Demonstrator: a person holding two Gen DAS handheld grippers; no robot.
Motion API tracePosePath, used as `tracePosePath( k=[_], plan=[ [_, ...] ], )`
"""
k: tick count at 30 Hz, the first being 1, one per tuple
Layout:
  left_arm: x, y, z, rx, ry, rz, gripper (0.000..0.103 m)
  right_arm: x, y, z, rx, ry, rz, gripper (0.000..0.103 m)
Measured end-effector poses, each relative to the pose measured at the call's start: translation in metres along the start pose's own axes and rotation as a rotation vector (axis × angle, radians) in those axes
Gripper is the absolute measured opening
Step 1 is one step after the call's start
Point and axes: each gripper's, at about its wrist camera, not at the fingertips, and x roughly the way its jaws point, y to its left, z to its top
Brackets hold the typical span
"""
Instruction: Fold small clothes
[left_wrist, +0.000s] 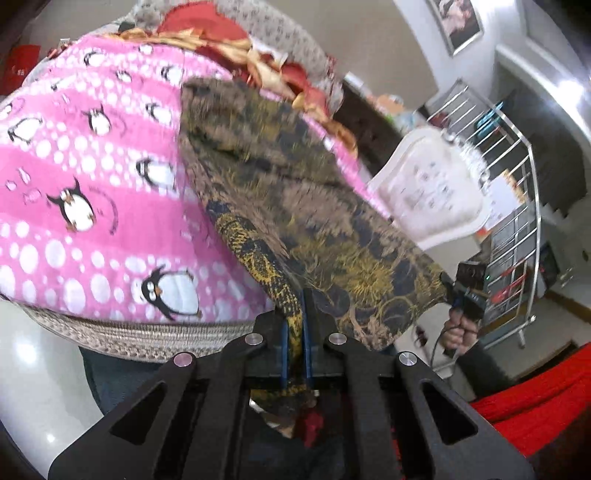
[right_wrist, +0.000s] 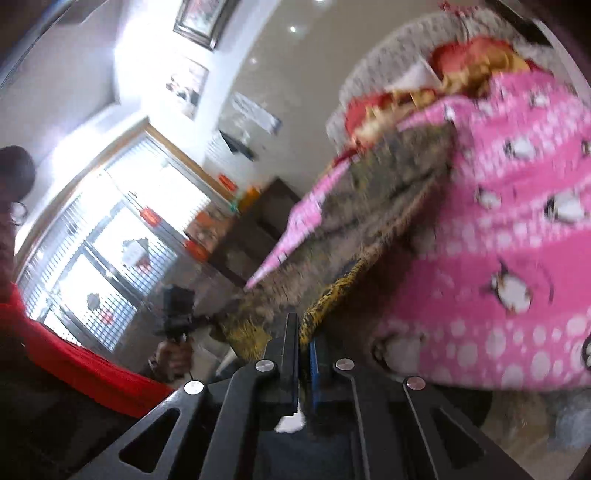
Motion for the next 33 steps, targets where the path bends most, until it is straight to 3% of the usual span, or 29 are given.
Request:
tracePosePath(
  k=[8, 11, 13, 16, 18, 19, 20, 23, 27, 31, 33],
  plan=[
    [-0.074, -0.015, 0.0, -0.008, -0.187, -0.122, 0.001, -0.043, 0.031, 0.007, -0.043, -0.073, 0.01, 0.0],
    [-0.076, -0.009, 0.002, -0.005, -0.184, -0.063, 0.001, -0.056, 0.036, 0.011, -0.058, -0.089, -0.028, 0.0],
    [-0.064, 0.005, 0.006, -0.033, -0.161, -0.039, 0.001, -0.06, 0.017, 0.013, 0.004, -0.156, -0.108, 0.0],
    [-0.029, 0.022, 0.012, -0.028, -0.088, 0.114, 0.006, -0.048, -0.003, 0.012, 0.038, -0.15, -0.26, 0.0],
    [-0.003, 0.032, 0.01, -0.019, -0.013, 0.215, 0.042, -0.03, -0.014, 0.009, 0.033, -0.085, -0.365, 0.003],
    [0.008, 0.034, 0.007, -0.001, 0.012, 0.251, 0.051, -0.016, -0.021, 0.006, 0.043, -0.028, -0.424, 0.009],
    [0.017, 0.036, 0.001, 0.022, 0.036, 0.258, 0.052, -0.005, -0.027, 0.002, 0.053, 0.02, -0.451, 0.015],
    [0.038, 0.043, -0.011, 0.046, 0.121, 0.293, 0.052, 0.018, -0.03, -0.011, 0.02, 0.102, -0.443, 0.024],
    [0.054, 0.053, -0.023, 0.013, 0.209, 0.238, 0.052, 0.02, -0.027, -0.017, 0.024, 0.092, -0.401, 0.034],
    [0.054, 0.067, -0.019, -0.065, 0.188, 0.152, 0.052, 0.011, -0.022, -0.016, 0.026, 0.049, -0.371, 0.035],
    [0.051, 0.069, -0.013, -0.071, 0.189, 0.166, 0.052, 0.005, -0.019, -0.016, 0.023, 0.035, -0.38, 0.035]
  ],
)
